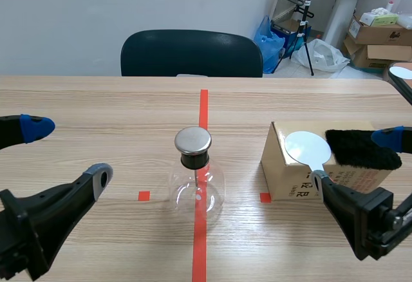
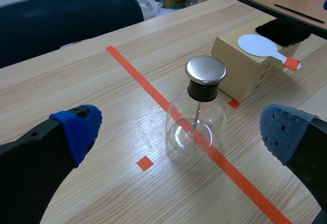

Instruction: Do the electroscope experiment

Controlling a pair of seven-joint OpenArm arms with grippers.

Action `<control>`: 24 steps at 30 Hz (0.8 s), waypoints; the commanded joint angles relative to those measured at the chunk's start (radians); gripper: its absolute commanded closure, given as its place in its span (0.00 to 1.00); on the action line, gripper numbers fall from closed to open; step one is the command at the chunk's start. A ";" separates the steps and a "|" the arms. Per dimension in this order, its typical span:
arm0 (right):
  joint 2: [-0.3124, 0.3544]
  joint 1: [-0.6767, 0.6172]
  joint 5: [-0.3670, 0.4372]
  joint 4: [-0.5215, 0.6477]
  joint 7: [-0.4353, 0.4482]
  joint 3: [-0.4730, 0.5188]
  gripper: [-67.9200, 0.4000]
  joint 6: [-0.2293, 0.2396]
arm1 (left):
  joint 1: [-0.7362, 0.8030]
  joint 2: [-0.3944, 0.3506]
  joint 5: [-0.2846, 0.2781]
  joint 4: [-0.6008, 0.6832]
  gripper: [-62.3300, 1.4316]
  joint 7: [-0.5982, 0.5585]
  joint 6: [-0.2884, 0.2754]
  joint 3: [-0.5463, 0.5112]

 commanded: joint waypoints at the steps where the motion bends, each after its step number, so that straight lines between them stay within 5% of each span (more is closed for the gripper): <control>1: 0.008 -0.002 0.007 0.016 0.018 0.008 0.00 -0.003 | -0.015 0.005 -0.007 0.016 0.00 -0.072 -0.005 -0.001; 24: 0.008 -0.002 0.006 0.016 -0.014 0.008 0.00 -0.003 | -0.017 0.005 -0.007 0.016 0.00 -0.066 -0.005 -0.001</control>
